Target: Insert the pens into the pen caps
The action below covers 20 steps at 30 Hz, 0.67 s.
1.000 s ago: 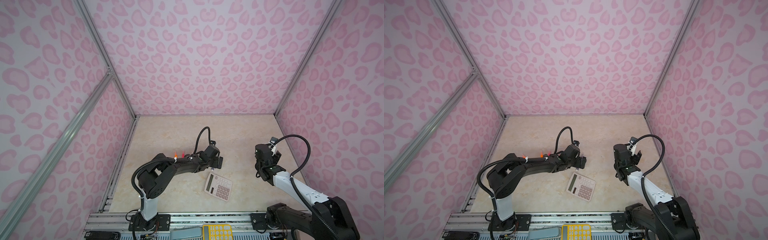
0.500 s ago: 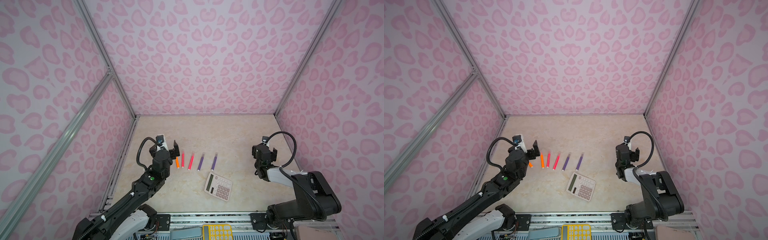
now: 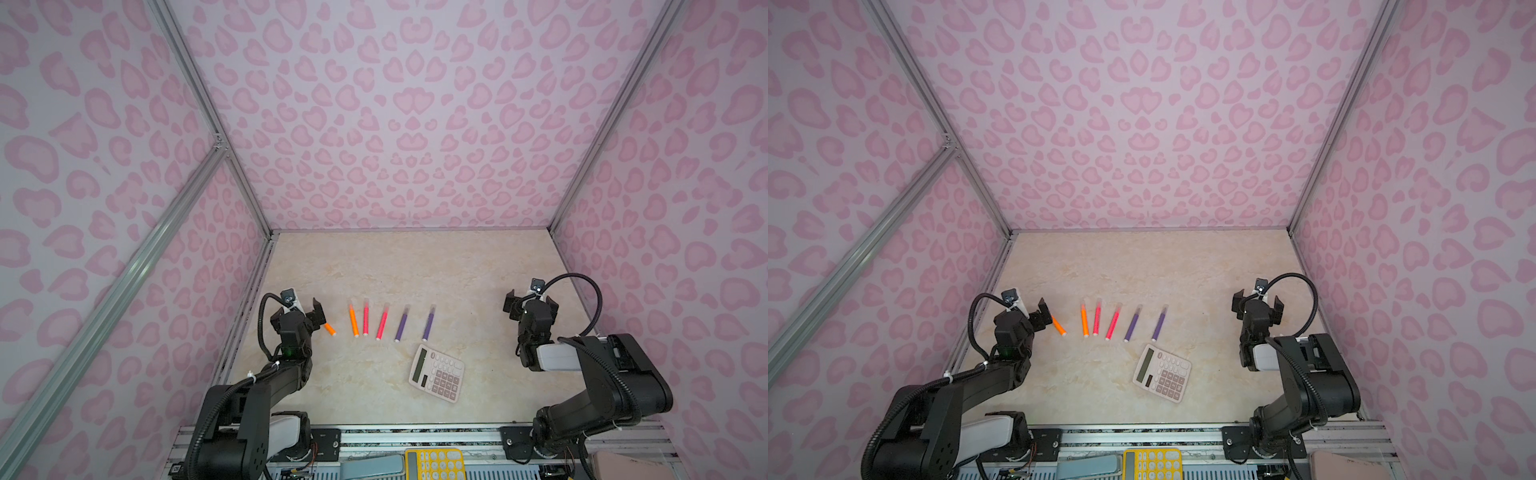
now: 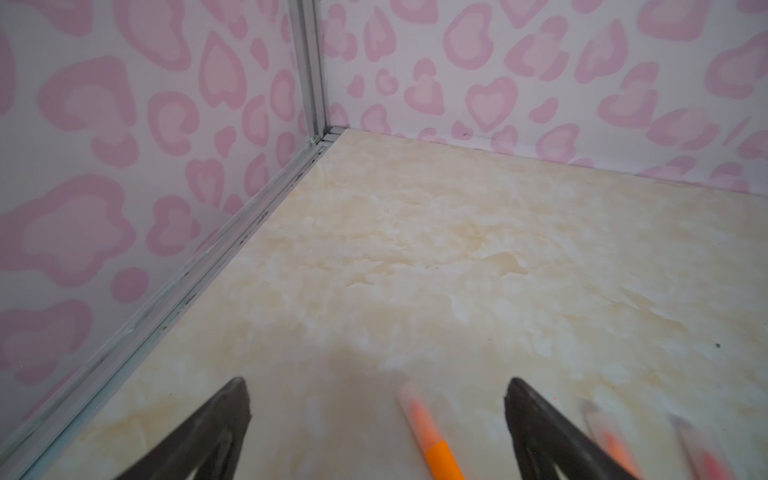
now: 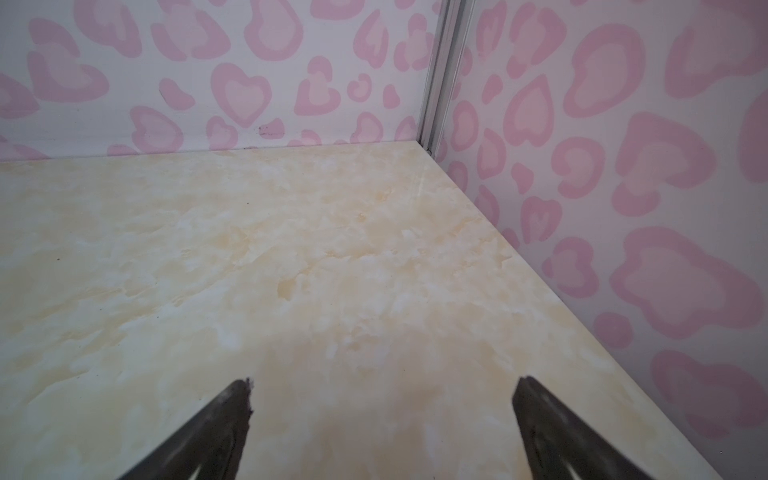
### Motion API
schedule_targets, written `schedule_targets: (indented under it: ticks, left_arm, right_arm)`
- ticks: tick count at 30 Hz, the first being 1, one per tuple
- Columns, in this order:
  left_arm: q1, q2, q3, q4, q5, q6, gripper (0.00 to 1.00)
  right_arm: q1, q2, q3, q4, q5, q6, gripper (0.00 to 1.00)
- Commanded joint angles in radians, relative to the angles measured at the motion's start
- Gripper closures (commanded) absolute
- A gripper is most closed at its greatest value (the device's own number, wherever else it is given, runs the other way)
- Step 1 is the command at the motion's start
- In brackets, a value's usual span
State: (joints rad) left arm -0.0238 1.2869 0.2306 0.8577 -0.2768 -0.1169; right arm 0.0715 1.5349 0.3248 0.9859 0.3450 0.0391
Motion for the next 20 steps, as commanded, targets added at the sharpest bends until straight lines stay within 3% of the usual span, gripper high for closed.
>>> schedule_targets:
  ticks: [1, 3, 4, 6, 20]
  left_arm:
    - [0.018, 0.182, 0.007, 0.284, 0.089, 0.048, 0.03]
    - [0.027, 0.181, 0.102, 0.113, 0.161, 0.065, 0.02]
    - [0.029, 0.187, 0.07, 0.18, 0.112, 0.044, 0.02]
    - [0.024, 0.186, 0.083, 0.158, 0.073, 0.038, 0.02]
    - [0.016, 0.188, 0.09, 0.138, 0.064, 0.043, 0.02]
  right_arm:
    - [0.003, 0.006, 0.004, 0.013, 0.018, 0.016, 0.0]
    - [0.002, 0.004, 0.01, -0.009, 0.018, 0.016, 0.0]
    - [0.003, 0.003, 0.005, 0.003, 0.017, 0.016, 0.0]
    - [0.003, 0.004, 0.005, 0.003, 0.017, 0.016, 0.0]
    - [0.002, 0.004, 0.007, -0.001, 0.017, 0.016, 0.0]
